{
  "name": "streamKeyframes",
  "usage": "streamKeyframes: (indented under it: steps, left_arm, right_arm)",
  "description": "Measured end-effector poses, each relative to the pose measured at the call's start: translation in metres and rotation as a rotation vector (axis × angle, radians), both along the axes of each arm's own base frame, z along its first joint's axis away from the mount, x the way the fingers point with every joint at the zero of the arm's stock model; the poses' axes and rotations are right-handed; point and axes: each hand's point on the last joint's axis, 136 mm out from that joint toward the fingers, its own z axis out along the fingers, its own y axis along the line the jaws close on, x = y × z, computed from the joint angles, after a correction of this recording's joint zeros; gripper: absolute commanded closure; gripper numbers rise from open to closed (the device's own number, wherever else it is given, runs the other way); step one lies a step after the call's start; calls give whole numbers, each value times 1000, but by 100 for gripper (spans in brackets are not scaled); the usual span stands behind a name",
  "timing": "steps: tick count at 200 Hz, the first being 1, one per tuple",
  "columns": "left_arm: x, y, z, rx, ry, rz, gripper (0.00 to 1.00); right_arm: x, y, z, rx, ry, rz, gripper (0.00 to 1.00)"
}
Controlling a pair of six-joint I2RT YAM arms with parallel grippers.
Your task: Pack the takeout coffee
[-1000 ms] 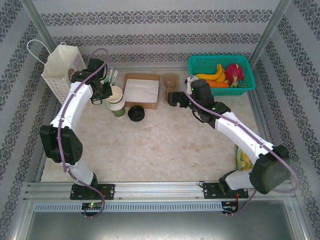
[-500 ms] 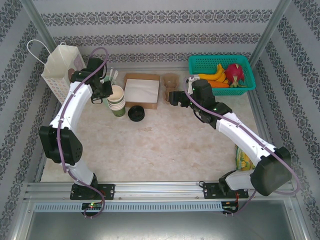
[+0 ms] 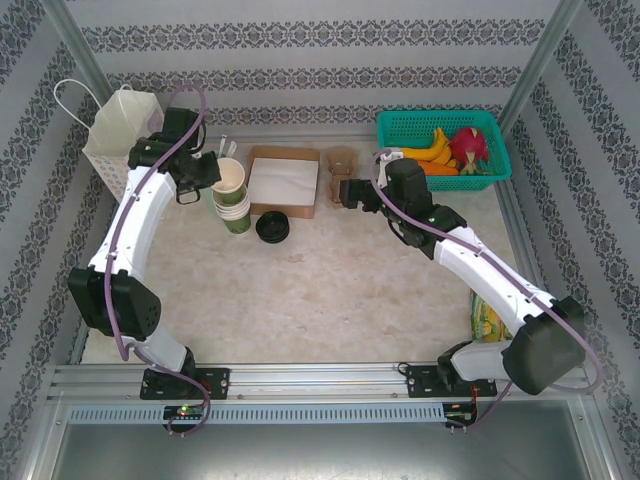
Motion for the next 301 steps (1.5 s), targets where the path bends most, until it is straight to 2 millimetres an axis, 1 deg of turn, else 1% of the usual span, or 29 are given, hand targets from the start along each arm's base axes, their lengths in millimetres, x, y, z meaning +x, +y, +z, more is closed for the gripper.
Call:
streamKeyframes:
  steps: [17, 29, 50, 91, 127, 146, 167, 178, 181, 186, 202, 211, 214, 224, 235, 244, 268, 284, 301]
  left_arm:
    - [1, -1, 11, -6, -26, -7, 100]
    - [2, -3, 21, -11, -45, -16, 100]
    - [2, -6, 39, -20, -77, -40, 100]
    - [-5, -9, 52, -21, -78, -76, 100]
    - [-10, -16, 63, -46, -85, -112, 100]
    - [-15, -32, 66, -86, -85, -170, 100]
    - [-21, -58, 67, -119, -79, -254, 100]
    - [-26, -76, 66, -123, -72, -305, 100]
    - [-26, -77, 66, -123, -72, -309, 100]
    - [-30, -88, 65, -122, -66, -340, 100]
    - [-36, -111, 61, -110, -52, -401, 100]
    - [-40, -121, 57, -100, -43, -423, 100]
    - [-41, -126, 54, -95, -37, -437, 100]
    - [-46, -135, 46, -81, -19, -458, 100]
    - [-51, -148, 34, -68, 2, -489, 100]
    - [-56, -159, 20, -51, 22, -519, 100]
    - [-69, -184, -13, -23, 72, -592, 100]
    - [-74, -194, -30, -24, 93, -619, 100]
    - [-76, -199, -45, -23, 109, -631, 100]
  right_arm:
    - [-1, 1, 9, 18, -26, 9, 2]
    - [-3, 7, 14, 24, -41, 49, 2]
    - [-11, 20, 14, 17, -47, 153, 2]
    - [-26, 41, 17, 15, -64, 327, 2]
    - [-32, 47, 18, 24, -80, 373, 2]
    - [-34, 46, 18, 34, -79, 372, 2]
    - [-36, 46, 18, 64, -62, 356, 2]
    - [-36, 45, 16, 90, -41, 340, 2]
    - [-37, 45, 16, 100, -32, 334, 2]
    - [-37, 45, 15, 110, -23, 327, 2]
    - [-40, 44, 12, 173, 29, 303, 2]
    - [-42, 42, 10, 216, 64, 286, 2]
    - [-43, 41, 9, 232, 77, 277, 2]
    - [-46, 38, 5, 287, 127, 259, 2]
    - [-48, 35, -1, 331, 179, 243, 2]
    - [-50, 34, -8, 358, 228, 232, 2]
    - [-60, 31, -26, 379, 328, 209, 2]
    - [-67, 29, -39, 381, 379, 196, 2]
    - [-75, 26, -56, 386, 441, 172, 2]
